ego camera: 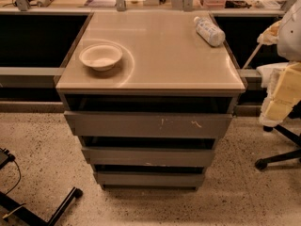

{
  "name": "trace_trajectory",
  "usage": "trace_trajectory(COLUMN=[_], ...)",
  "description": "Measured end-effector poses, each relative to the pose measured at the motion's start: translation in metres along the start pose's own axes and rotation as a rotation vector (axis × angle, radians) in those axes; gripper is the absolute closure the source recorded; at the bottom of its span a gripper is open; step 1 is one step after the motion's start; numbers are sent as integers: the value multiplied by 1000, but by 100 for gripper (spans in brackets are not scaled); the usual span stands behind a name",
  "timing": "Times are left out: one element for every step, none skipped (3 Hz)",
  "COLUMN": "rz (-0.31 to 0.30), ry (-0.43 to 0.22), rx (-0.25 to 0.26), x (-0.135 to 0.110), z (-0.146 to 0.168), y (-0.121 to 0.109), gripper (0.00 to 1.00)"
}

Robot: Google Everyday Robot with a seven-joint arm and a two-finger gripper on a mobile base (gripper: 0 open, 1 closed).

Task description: Open bottom drawer

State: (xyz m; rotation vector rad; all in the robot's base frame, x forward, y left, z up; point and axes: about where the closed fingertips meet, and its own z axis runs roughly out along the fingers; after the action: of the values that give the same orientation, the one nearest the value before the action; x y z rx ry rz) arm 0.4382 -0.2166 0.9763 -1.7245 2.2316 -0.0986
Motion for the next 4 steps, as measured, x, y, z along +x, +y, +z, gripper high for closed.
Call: trace_trajectory(rz=[0, -19, -76, -125], ry=[0, -17, -90, -188], rx=[0, 2, 22, 46], x=[0, -4, -7, -8], z=[0, 1, 5, 25], y=[0, 4, 35, 80], gripper=[0, 0, 0, 0])
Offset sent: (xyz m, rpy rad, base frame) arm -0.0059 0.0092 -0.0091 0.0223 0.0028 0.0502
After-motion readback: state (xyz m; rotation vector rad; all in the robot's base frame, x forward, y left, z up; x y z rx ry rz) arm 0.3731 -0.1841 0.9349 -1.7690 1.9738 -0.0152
